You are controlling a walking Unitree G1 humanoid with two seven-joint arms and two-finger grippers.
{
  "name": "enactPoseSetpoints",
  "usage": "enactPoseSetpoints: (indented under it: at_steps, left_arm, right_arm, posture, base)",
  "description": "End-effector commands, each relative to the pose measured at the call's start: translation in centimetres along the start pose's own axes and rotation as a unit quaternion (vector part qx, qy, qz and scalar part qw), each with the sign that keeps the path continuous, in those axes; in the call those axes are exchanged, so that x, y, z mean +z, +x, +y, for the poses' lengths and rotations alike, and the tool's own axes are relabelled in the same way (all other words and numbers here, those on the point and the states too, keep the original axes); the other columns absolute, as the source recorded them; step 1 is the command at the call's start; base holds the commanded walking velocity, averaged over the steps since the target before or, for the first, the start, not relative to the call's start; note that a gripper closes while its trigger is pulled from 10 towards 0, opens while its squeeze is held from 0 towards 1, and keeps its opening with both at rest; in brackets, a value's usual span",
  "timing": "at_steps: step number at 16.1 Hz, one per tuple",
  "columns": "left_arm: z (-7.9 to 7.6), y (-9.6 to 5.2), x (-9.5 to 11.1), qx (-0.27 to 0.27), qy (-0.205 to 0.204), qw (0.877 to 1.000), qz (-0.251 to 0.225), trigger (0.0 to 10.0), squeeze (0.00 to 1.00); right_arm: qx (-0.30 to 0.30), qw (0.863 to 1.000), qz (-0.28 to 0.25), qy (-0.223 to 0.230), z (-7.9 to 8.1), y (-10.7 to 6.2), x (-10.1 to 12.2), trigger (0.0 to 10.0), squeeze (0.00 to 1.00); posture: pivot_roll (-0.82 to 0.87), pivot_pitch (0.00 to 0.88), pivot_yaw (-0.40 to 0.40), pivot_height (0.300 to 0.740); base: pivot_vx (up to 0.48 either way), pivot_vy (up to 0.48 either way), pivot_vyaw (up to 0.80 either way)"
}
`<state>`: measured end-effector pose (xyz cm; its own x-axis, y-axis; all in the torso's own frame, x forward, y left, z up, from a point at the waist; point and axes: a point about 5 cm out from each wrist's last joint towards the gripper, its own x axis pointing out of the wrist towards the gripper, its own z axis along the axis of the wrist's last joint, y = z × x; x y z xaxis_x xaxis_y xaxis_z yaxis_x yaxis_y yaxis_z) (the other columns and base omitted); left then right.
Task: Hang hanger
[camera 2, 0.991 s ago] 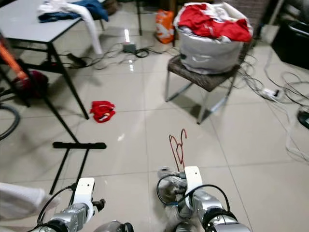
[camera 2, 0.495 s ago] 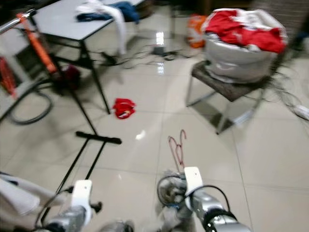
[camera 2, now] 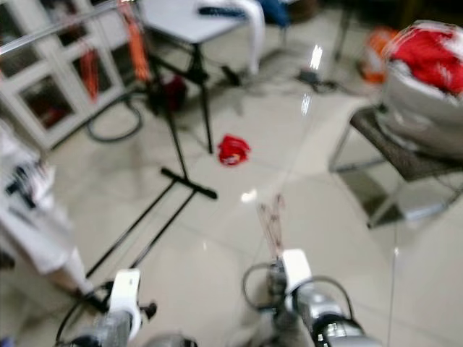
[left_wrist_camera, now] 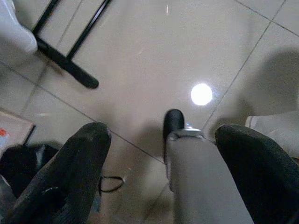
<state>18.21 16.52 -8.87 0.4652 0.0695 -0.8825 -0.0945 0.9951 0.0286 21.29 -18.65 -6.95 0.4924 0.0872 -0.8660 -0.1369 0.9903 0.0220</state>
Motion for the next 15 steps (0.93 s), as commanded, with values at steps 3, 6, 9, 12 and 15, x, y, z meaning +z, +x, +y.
enactPoseSetpoints:
  at_steps: [3, 6, 9, 12, 15]
  left_arm:
    - [0.5, 0.0, 0.0, 0.018, -0.012, 1.000, 0.001, 10.0, 0.00]
    - [0.2, 0.0, 0.0, 0.018, -0.015, 1.000, 0.000, 10.0, 0.00]
    - [0.1, 0.0, 0.0, 0.018, -0.012, 1.000, -0.001, 10.0, 0.00]
    - [-0.1, 0.0, -0.1, 0.018, -0.016, 1.000, -0.001, 10.0, 0.00]
    - [0.0, 0.0, 0.1, 0.016, -0.027, 0.999, -0.008, 10.0, 0.00]
  right_arm:
    - [0.013, 1.000, -0.012, -0.014, 0.8, 0.2, 0.5, 10.0, 0.00]
    - [0.006, 1.000, -0.008, -0.018, 0.7, 0.1, 0.0, 10.0, 0.00]
    - [0.009, 0.999, -0.004, -0.031, 0.7, 0.1, -0.3, 10.0, 0.00]
    - [0.002, 0.999, -0.001, -0.043, 0.8, 0.1, -0.8, 10.0, 0.00]
    - [-0.006, 0.999, 0.002, -0.047, 1.2, 0.2, -1.1, 10.0, 0.00]
  posture:
    - [-0.08, 0.000, 0.054, 0.740]
    - [-0.07, 0.000, 0.051, 0.740]
    - [-0.07, 0.000, 0.049, 0.740]
    - [-0.06, 0.000, 0.046, 0.740]
    - [-0.05, 0.000, 0.046, 0.740]
  base:
    - [0.000, 0.000, 0.56]
    - [0.000, 0.000, 0.55]
    - [0.000, 0.000, 0.00]
    - [0.000, 0.000, 0.74]
    - [0.000, 0.000, 0.44]
